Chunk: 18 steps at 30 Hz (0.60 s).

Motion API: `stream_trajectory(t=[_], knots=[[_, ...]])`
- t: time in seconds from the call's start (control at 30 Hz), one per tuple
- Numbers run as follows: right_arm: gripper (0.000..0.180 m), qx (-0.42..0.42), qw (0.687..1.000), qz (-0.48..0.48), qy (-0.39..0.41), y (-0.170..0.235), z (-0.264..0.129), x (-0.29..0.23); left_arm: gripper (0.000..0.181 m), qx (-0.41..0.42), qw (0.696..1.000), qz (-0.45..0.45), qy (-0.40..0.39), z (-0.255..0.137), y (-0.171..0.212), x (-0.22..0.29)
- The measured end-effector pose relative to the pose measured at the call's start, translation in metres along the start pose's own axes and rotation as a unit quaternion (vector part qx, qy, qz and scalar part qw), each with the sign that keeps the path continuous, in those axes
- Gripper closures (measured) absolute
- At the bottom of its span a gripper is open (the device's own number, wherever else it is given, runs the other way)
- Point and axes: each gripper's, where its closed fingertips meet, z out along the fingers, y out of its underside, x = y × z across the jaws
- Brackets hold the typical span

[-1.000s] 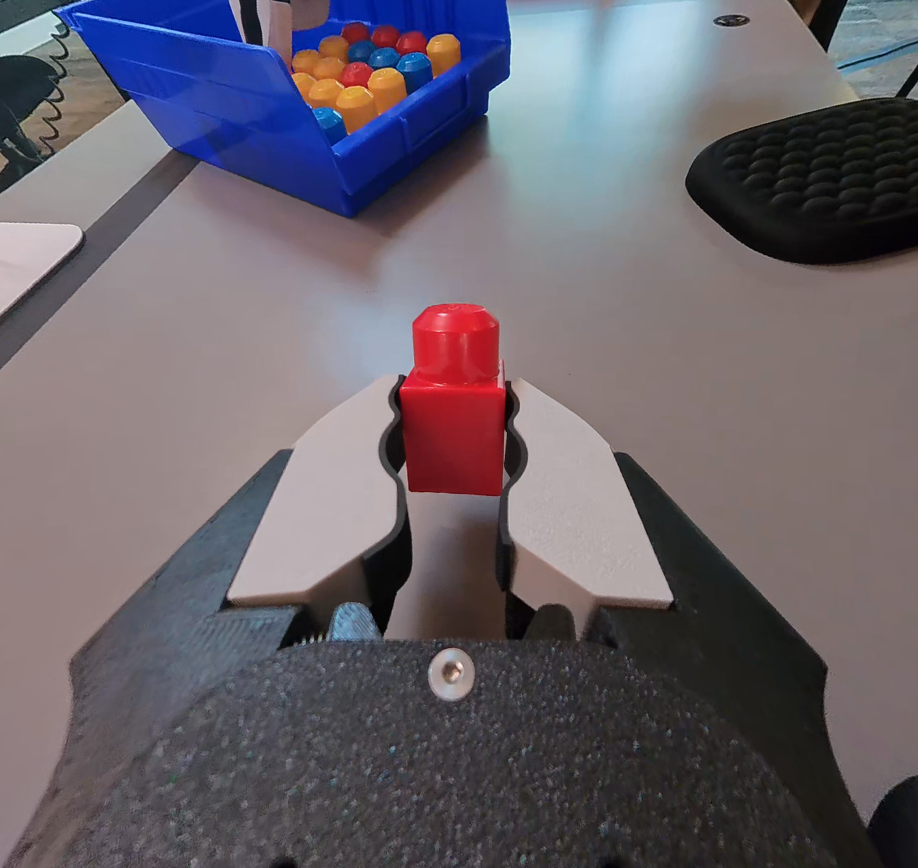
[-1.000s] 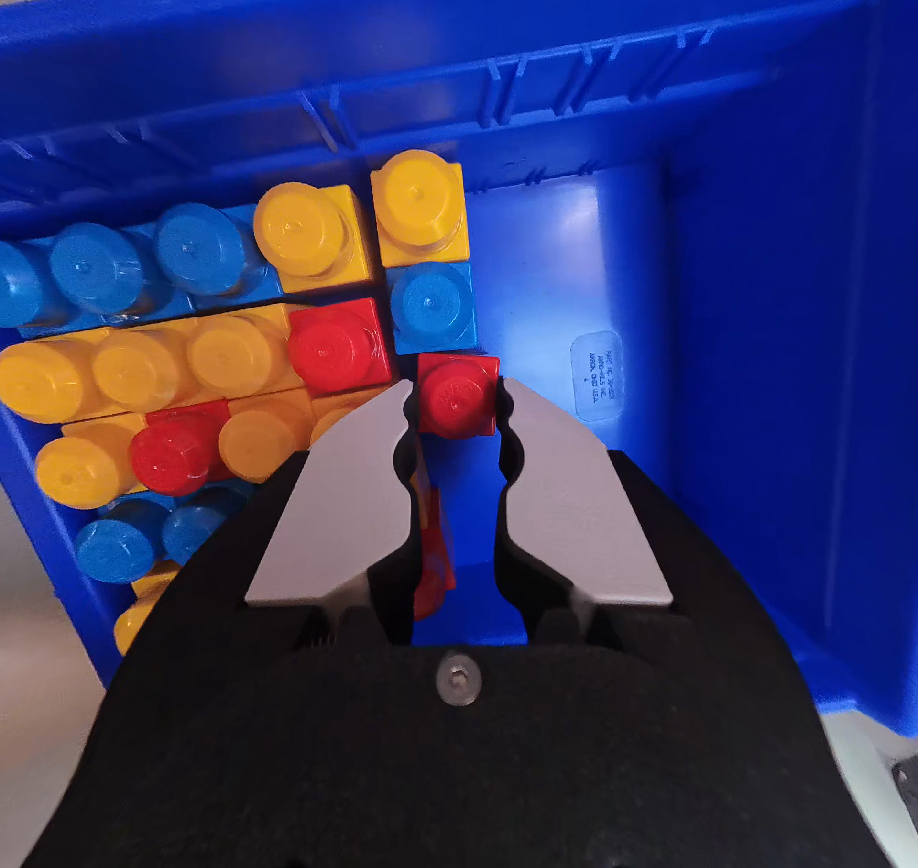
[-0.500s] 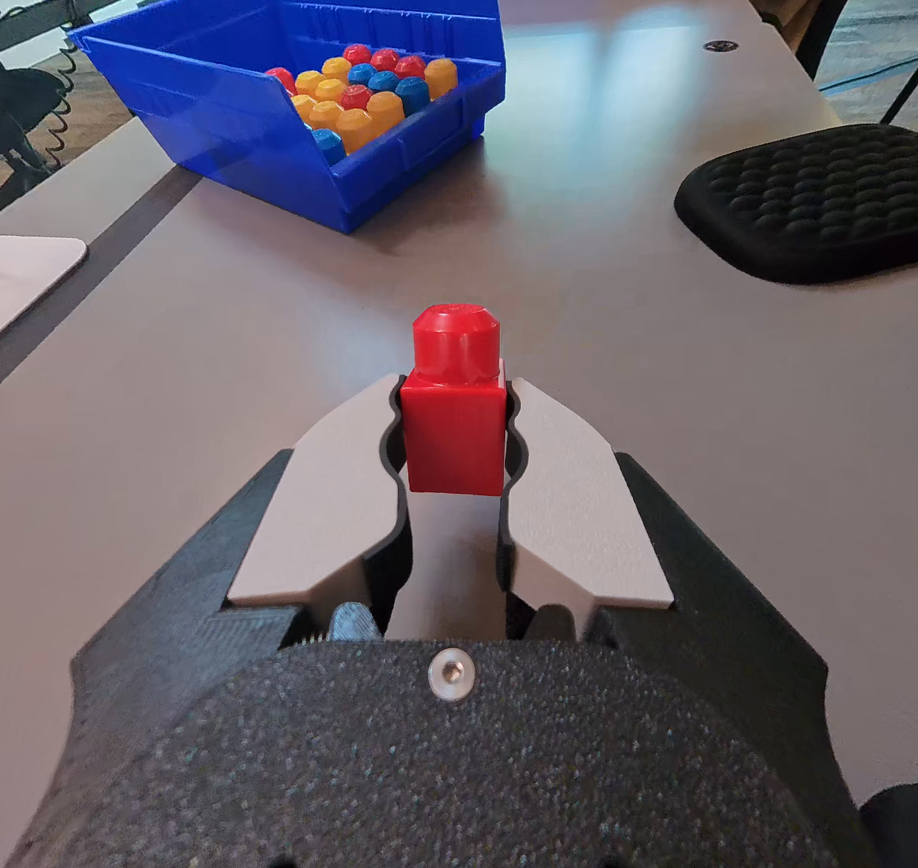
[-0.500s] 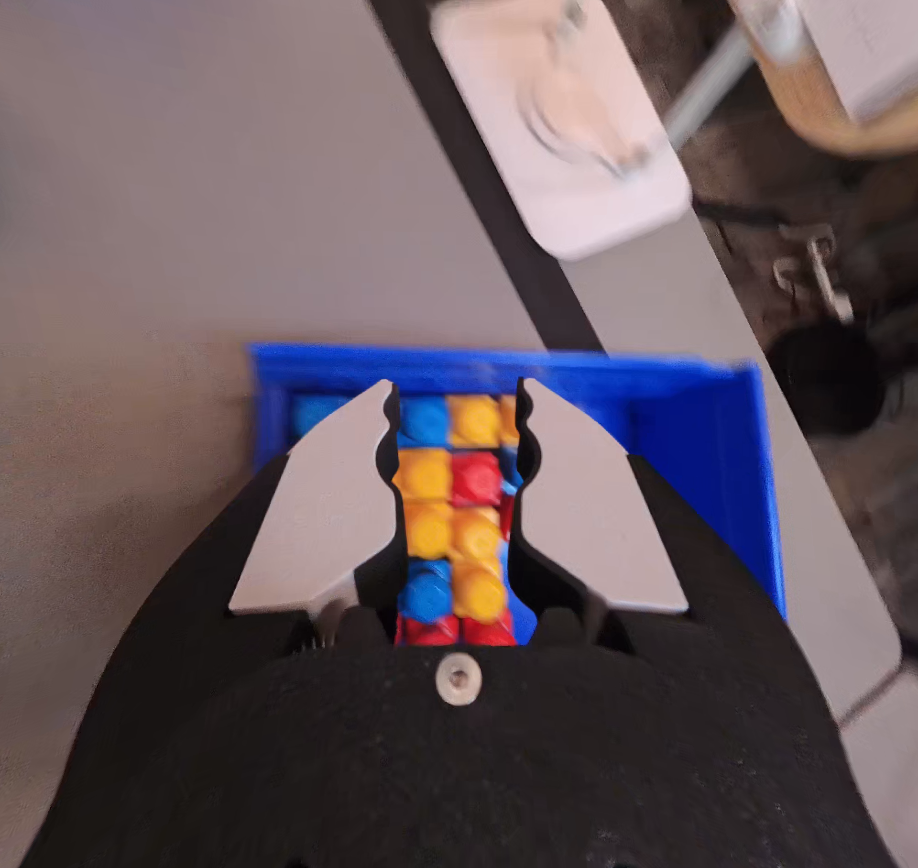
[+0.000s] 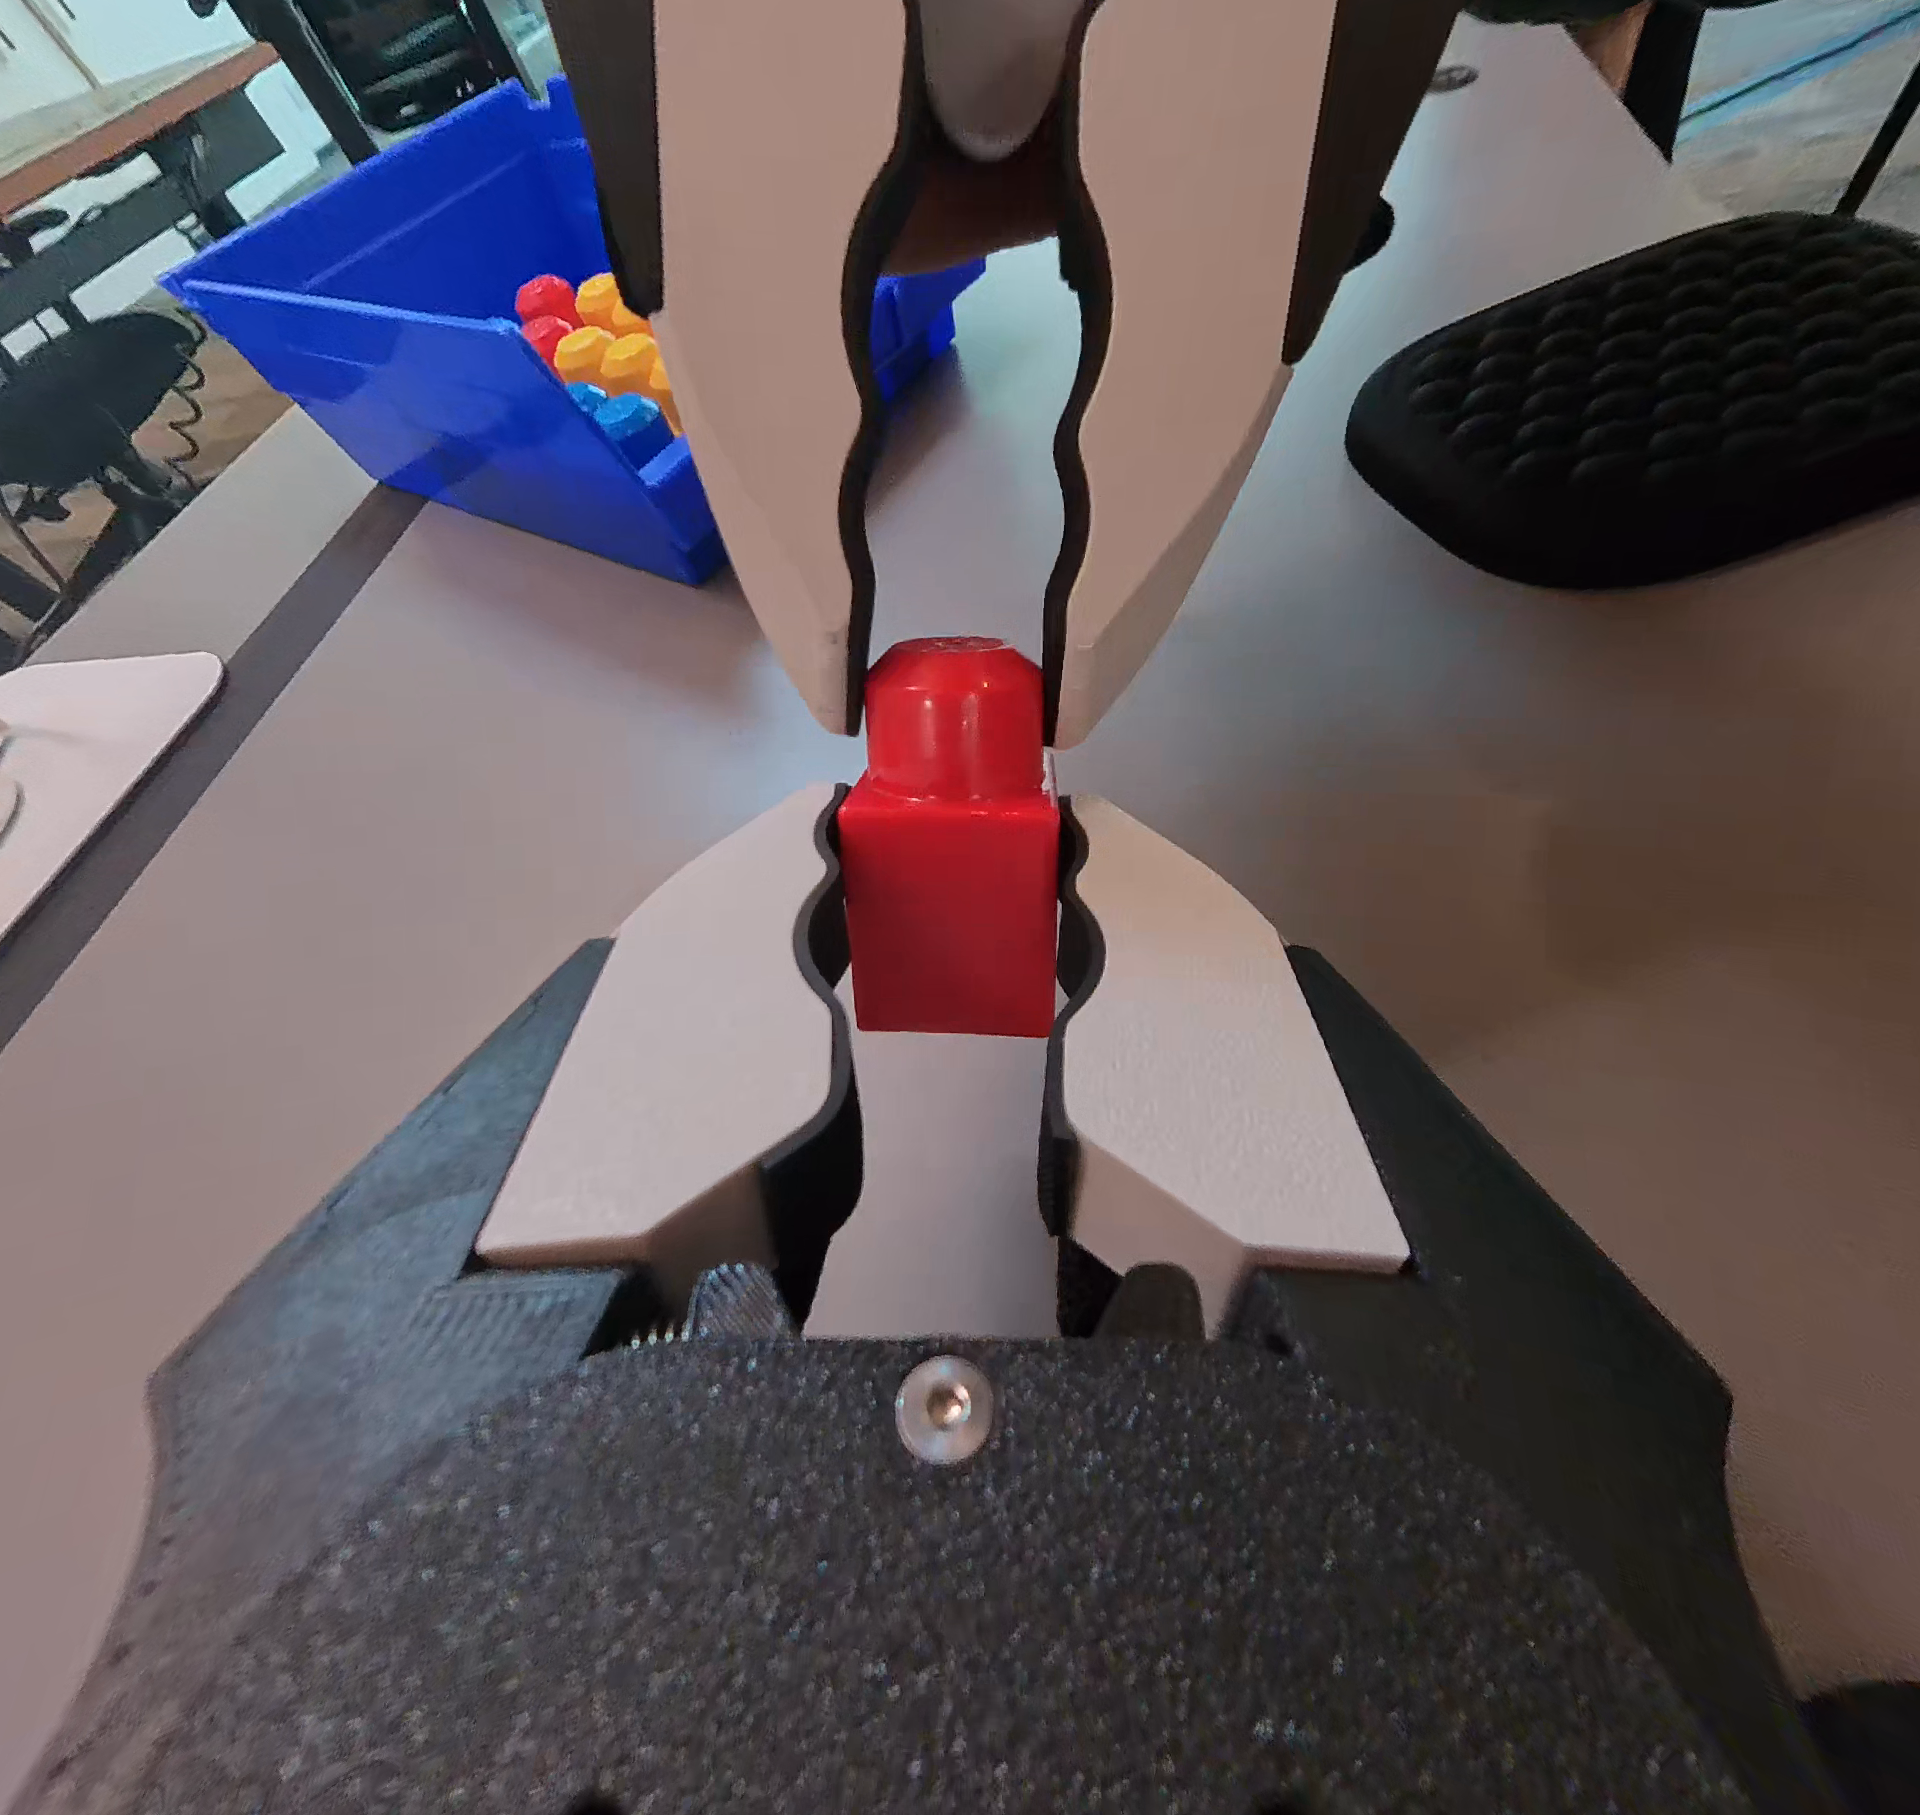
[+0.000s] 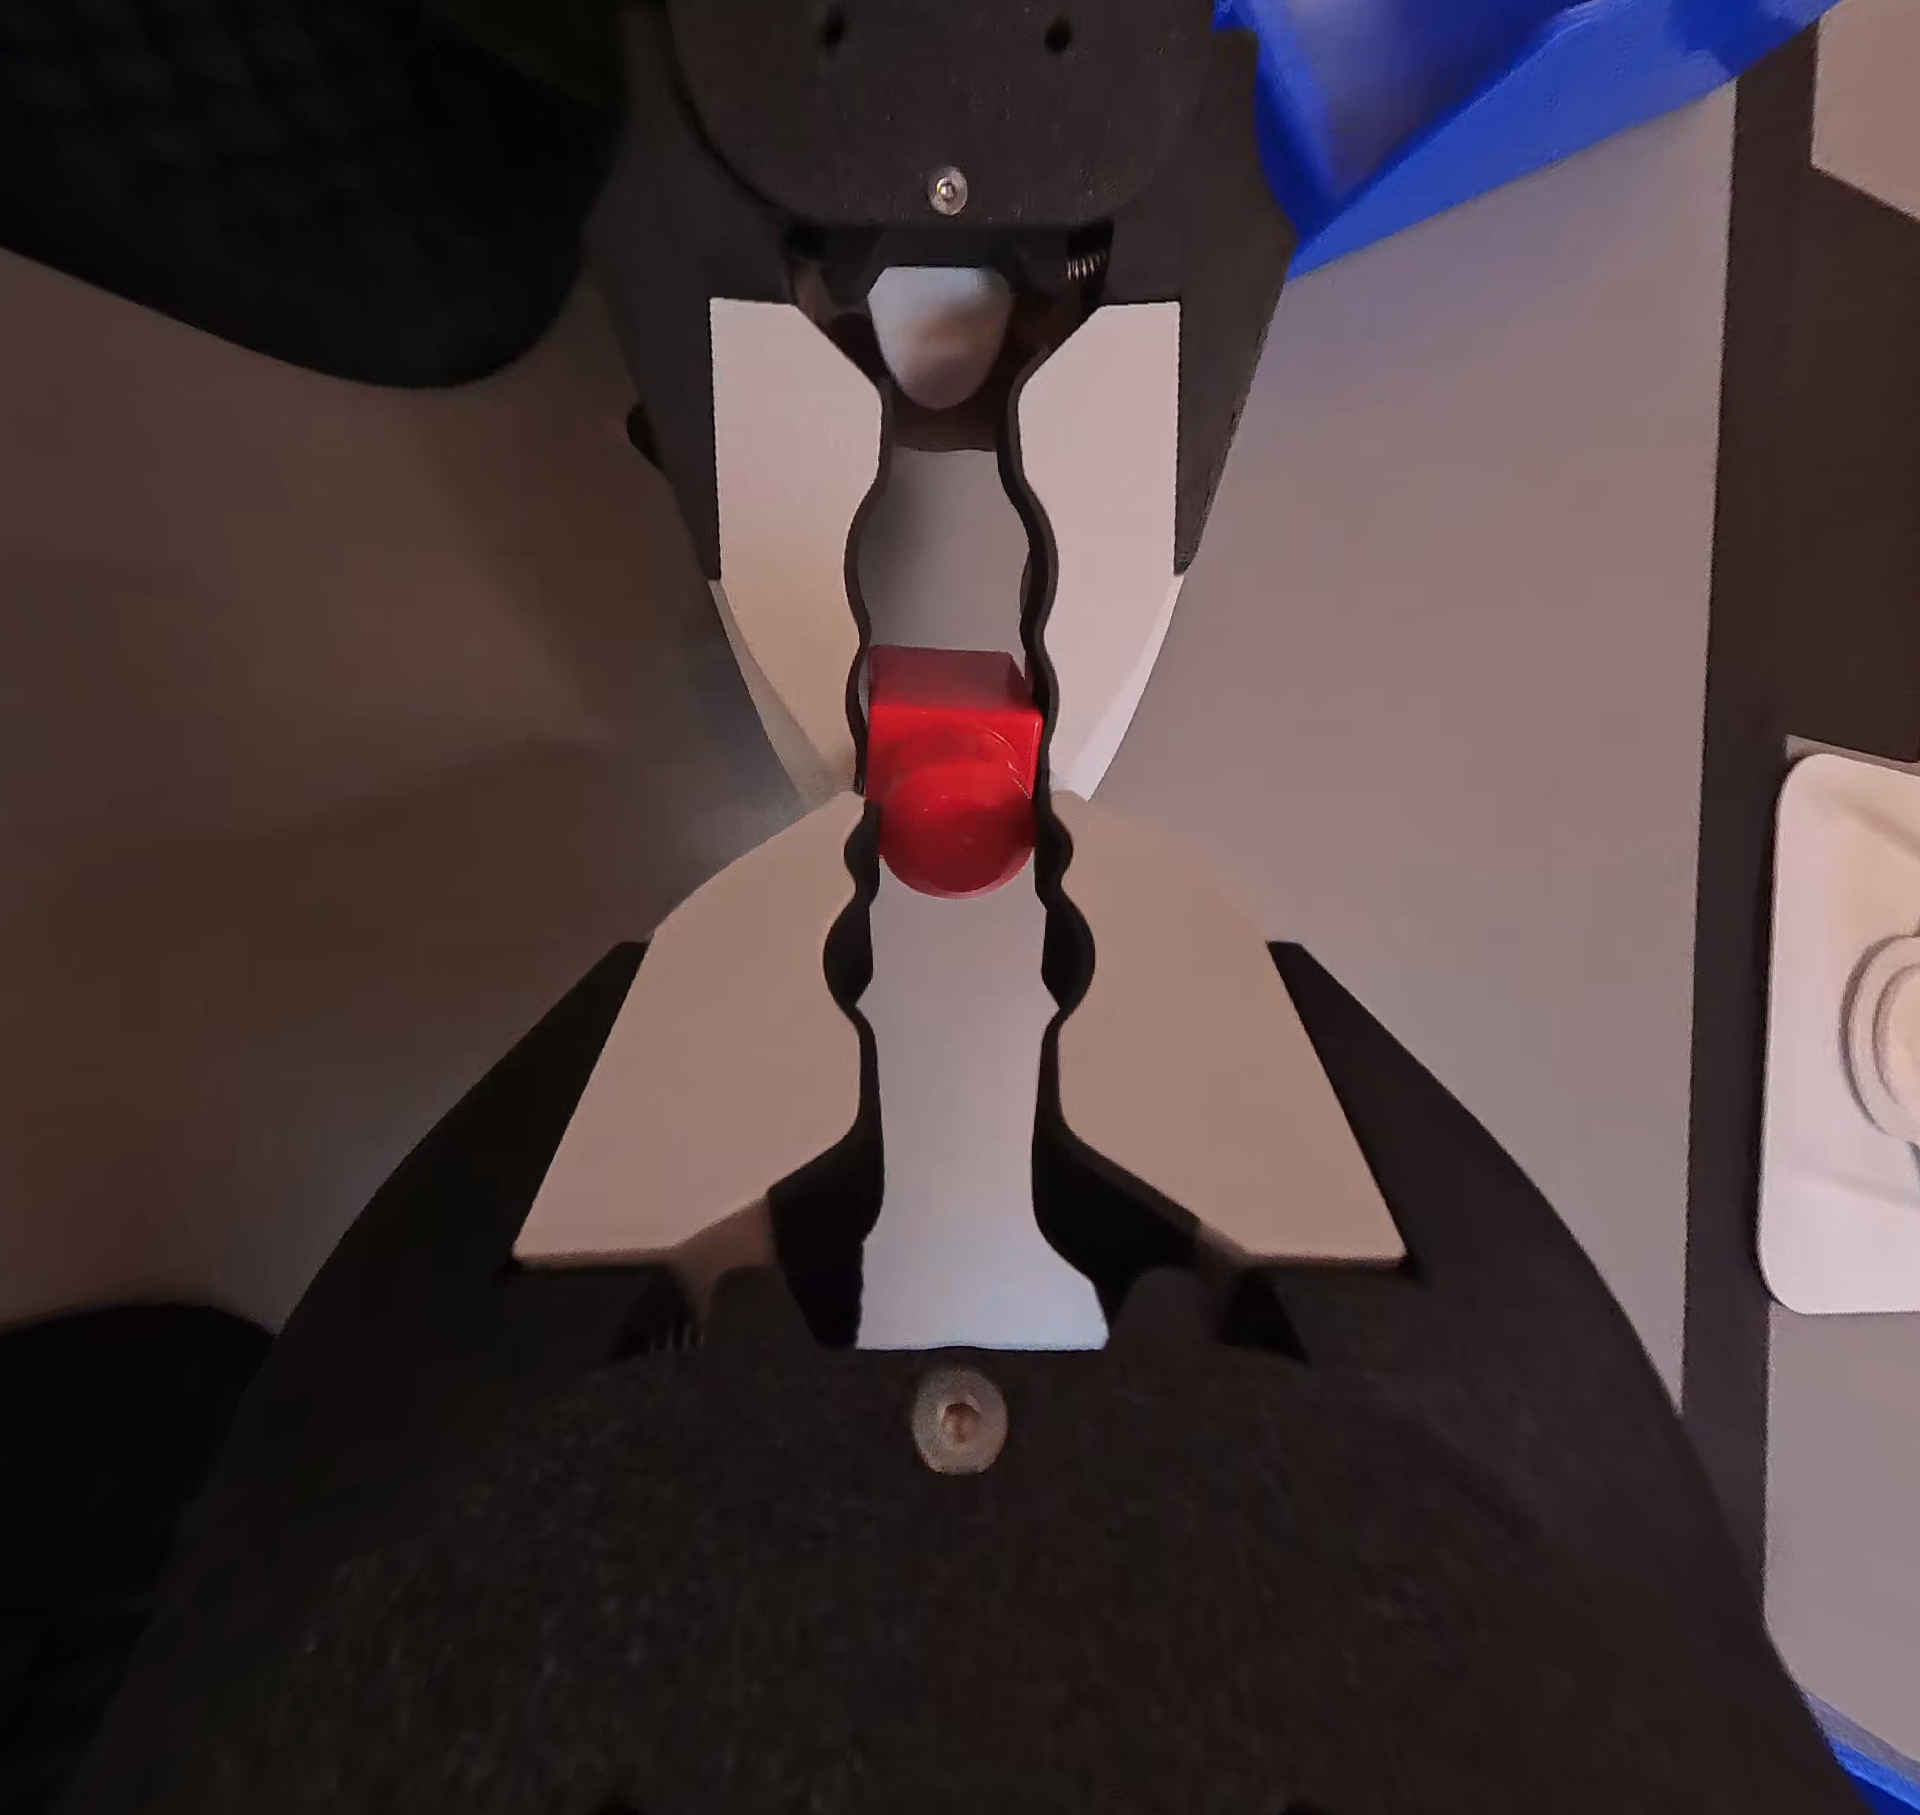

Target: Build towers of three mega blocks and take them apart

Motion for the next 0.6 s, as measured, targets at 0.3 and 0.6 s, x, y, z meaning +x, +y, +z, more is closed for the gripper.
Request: stream_trajectory(t=[0.3, 0.6], knots=[[0.151, -0.058, 0.989, 0.041, 0.129, 0.045, -0.106, 0.098, 0.181, 0.011, 0.996, -0.047, -0.074, -0.011, 0.013, -0.038], [0.151, -0.316, 0.879, 0.247, 0.257, 0.284, -0.205, 0.211, 0.181, 0.048, 0.990, -0.081, -0.104, -0.022, 0.008, -0.055]])
